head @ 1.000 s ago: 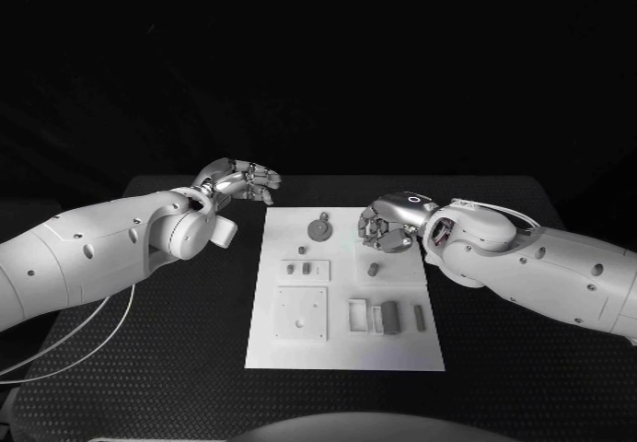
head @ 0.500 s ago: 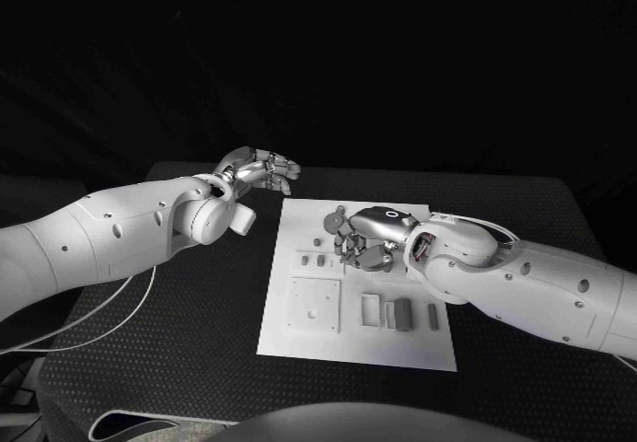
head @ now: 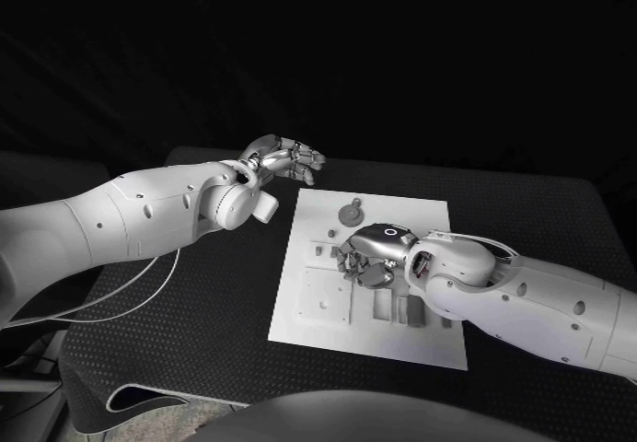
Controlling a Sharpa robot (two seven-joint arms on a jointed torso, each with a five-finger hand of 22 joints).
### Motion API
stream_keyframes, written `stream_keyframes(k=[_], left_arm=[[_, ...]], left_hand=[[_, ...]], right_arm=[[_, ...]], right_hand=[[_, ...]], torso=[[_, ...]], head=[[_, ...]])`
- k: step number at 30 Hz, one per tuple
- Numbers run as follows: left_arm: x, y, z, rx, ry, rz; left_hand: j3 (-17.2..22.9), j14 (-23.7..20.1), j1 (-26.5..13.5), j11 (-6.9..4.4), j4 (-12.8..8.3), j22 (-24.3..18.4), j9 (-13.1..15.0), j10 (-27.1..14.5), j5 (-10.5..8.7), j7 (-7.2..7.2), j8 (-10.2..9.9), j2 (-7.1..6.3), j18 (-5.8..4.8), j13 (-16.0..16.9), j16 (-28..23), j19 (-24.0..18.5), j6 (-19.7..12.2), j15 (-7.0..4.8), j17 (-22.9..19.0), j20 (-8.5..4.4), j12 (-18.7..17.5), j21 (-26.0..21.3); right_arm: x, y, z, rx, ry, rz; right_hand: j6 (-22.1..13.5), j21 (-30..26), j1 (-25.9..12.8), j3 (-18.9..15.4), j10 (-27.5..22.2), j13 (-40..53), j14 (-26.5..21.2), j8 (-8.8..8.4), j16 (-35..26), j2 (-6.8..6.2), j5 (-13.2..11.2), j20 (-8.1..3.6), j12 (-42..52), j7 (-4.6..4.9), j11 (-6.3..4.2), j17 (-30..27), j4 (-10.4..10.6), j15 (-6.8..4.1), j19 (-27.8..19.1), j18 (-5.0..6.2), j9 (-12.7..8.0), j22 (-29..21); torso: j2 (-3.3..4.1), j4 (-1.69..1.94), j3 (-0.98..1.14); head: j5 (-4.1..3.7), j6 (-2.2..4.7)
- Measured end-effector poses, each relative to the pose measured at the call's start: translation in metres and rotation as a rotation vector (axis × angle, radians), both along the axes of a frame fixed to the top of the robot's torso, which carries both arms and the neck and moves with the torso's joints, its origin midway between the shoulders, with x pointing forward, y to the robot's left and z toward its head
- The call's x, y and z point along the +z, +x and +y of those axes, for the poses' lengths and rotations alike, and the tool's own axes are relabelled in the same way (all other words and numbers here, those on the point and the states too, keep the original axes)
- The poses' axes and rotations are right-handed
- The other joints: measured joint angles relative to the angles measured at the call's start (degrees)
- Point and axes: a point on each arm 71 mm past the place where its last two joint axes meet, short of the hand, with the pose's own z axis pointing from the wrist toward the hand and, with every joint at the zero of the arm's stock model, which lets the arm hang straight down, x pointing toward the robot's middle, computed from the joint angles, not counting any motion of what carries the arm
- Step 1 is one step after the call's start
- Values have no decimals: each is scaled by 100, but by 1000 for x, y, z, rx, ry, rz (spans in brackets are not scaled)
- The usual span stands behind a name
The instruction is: Assemble the parts on the task board
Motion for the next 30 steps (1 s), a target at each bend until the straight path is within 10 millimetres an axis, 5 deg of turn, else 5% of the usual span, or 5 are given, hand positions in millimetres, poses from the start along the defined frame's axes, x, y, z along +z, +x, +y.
stream_keyframes(k=[30], left_arm=[[0, 1, -4, -5, -1, 2]], left_hand=[[0, 0, 0, -1, 0, -17, 1, -1, 0, 0, 0, 0, -37, -5, 0, 0, 0, 0, 6, 0, 0, 0]], right_arm=[[-17, -10, 12, 48, -54, -32]], right_hand=[[6, -21, -24, -2, 0, 7, 23, 3, 0, -24, -1, 0, 0, 16, 0, 18, -2, -3, 41, 1, 16, 11]], torso=[[1, -1, 8]], head=[[147, -84]])
